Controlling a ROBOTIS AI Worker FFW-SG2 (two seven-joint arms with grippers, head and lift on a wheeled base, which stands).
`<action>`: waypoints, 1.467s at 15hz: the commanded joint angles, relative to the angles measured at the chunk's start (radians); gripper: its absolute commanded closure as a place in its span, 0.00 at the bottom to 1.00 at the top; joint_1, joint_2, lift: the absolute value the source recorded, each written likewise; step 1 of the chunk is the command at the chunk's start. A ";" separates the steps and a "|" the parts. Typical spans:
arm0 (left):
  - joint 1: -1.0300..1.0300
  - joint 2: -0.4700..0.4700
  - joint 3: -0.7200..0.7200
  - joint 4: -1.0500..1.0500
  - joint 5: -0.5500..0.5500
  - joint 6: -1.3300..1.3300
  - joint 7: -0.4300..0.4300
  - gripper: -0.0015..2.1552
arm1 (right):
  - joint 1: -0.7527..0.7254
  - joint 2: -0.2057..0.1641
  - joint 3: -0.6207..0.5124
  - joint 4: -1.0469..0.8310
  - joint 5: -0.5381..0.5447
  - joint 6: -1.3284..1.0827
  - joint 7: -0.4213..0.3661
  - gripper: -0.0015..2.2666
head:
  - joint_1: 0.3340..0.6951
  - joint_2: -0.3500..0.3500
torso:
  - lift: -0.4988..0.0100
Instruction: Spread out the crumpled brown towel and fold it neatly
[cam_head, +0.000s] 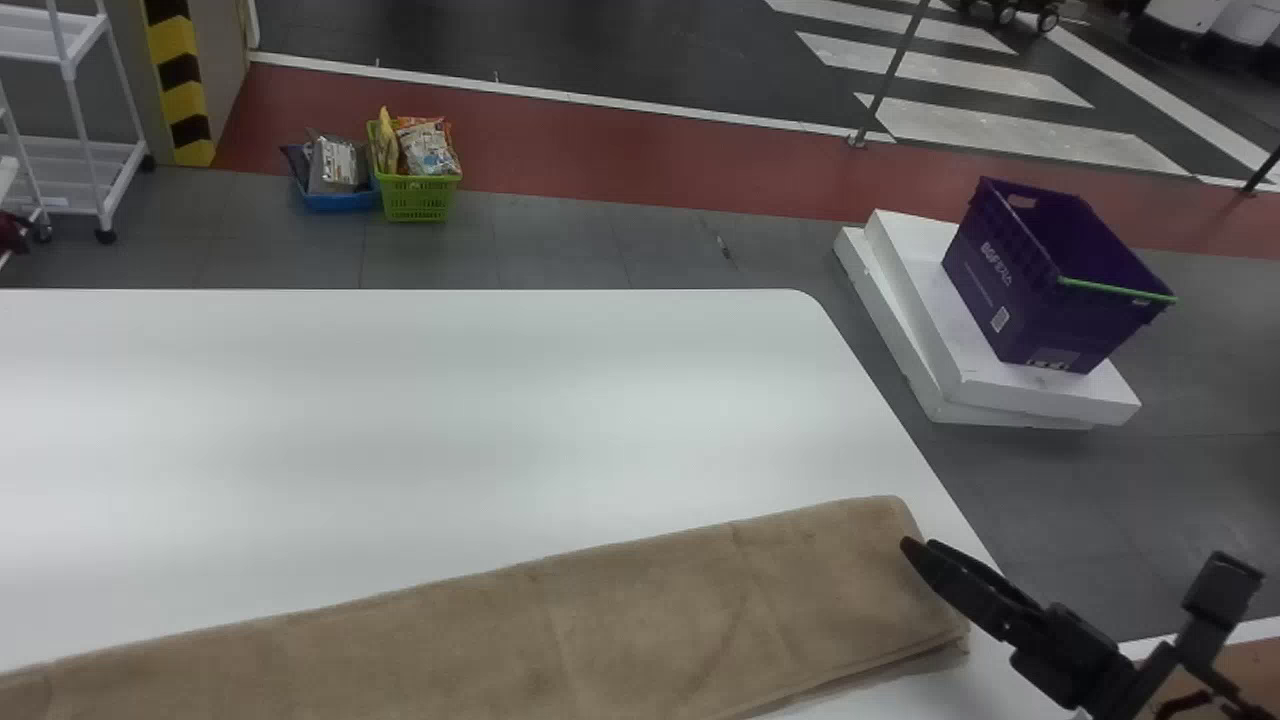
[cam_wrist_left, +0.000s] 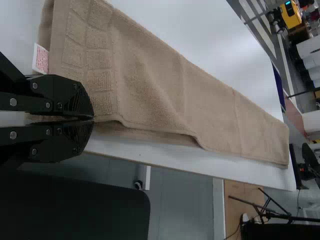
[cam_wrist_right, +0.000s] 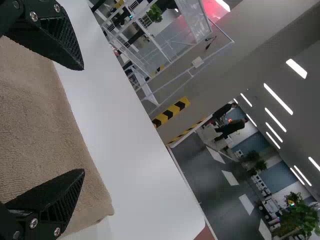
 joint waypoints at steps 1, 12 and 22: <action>-0.005 -0.003 0.011 0.006 -0.002 0.000 -0.001 0.49 | -0.001 0.001 0.026 -0.007 0.002 0.013 0.000 0.03 | 1.00 0.09 | 0.73; 0.047 -0.003 0.040 -0.074 0.065 -0.009 -0.052 0.49 | 0.001 0.009 0.037 -0.030 0.008 0.043 0.000 0.03 | 1.00 0.19 | 0.73; 0.044 -0.003 -0.038 -0.026 0.028 -0.006 -0.032 0.49 | -0.001 0.009 0.039 -0.028 0.010 0.040 0.002 0.03 | 1.00 0.11 | 0.73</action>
